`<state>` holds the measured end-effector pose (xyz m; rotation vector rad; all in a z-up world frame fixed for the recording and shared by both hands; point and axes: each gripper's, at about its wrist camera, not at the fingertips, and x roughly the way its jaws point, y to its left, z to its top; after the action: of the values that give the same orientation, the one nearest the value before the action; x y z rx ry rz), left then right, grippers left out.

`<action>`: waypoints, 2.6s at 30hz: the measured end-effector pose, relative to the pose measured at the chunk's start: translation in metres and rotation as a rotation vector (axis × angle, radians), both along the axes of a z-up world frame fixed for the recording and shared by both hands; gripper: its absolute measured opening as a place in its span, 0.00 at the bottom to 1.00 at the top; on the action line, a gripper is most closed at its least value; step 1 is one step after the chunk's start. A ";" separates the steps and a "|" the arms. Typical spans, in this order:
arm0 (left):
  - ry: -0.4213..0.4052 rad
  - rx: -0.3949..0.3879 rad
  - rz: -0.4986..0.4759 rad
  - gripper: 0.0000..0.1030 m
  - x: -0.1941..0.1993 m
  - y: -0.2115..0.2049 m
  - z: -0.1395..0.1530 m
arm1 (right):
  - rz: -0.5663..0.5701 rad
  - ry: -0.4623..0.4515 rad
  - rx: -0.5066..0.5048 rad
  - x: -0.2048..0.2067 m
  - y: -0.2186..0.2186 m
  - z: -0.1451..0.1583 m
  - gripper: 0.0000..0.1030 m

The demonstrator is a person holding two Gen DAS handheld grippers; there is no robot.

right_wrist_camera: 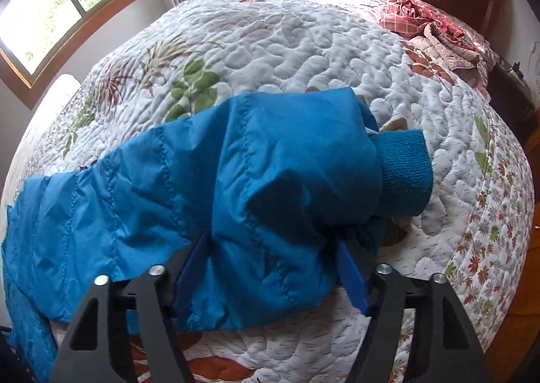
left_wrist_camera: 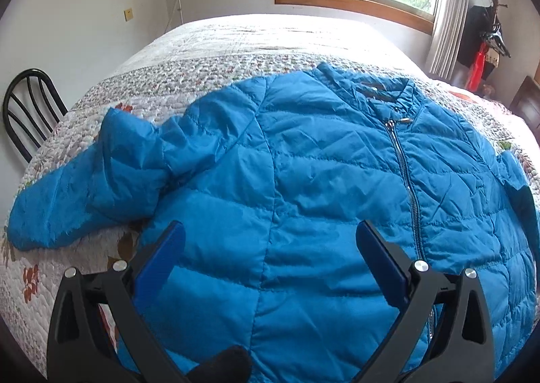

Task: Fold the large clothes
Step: 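Lift the held sleeve with the right tool and carry it across the jacket front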

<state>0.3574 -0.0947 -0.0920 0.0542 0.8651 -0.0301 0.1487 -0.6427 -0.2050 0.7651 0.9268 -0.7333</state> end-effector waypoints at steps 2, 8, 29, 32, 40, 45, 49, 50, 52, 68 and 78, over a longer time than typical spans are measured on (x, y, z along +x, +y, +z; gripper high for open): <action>-0.015 0.005 -0.002 0.97 0.007 0.000 0.004 | 0.025 -0.056 0.028 0.000 -0.001 0.005 0.27; -0.011 0.002 -0.024 0.97 0.032 0.004 0.008 | 0.061 -0.080 -0.078 0.017 0.022 0.038 0.09; 0.030 -0.047 -0.028 0.97 0.050 0.044 0.001 | 0.802 -0.187 -0.265 0.191 0.283 0.123 0.09; 0.046 -0.060 -0.015 0.97 0.052 0.047 -0.002 | 0.896 -0.179 -0.300 0.199 0.321 0.119 0.08; 0.055 -0.054 0.005 0.97 0.056 0.052 -0.006 | 1.026 -0.089 -0.300 0.225 0.373 0.088 0.09; 0.051 -0.058 0.010 0.97 0.058 0.052 -0.005 | 1.050 -0.042 -0.255 0.232 0.376 0.067 0.11; 0.050 -0.046 0.006 0.97 0.058 0.049 -0.006 | 1.067 -0.023 -0.228 0.236 0.379 0.056 0.16; 0.050 -0.046 0.006 0.97 0.058 0.049 -0.006 | 1.077 -0.019 -0.220 0.236 0.380 0.054 0.19; 0.051 -0.047 0.004 0.97 0.058 0.049 -0.006 | 1.091 -0.030 -0.211 0.235 0.382 0.055 0.28; 0.097 -0.131 -0.157 0.97 0.036 0.004 0.017 | 0.723 -0.108 -0.170 0.153 0.255 0.118 0.43; 0.209 -0.111 -0.372 0.97 0.028 -0.124 -0.002 | 0.534 -0.177 -0.027 0.137 0.165 0.090 0.45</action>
<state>0.3855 -0.2191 -0.0937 0.1086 1.0512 -0.4380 0.2854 -0.4781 -0.1151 0.5135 0.9040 -0.2054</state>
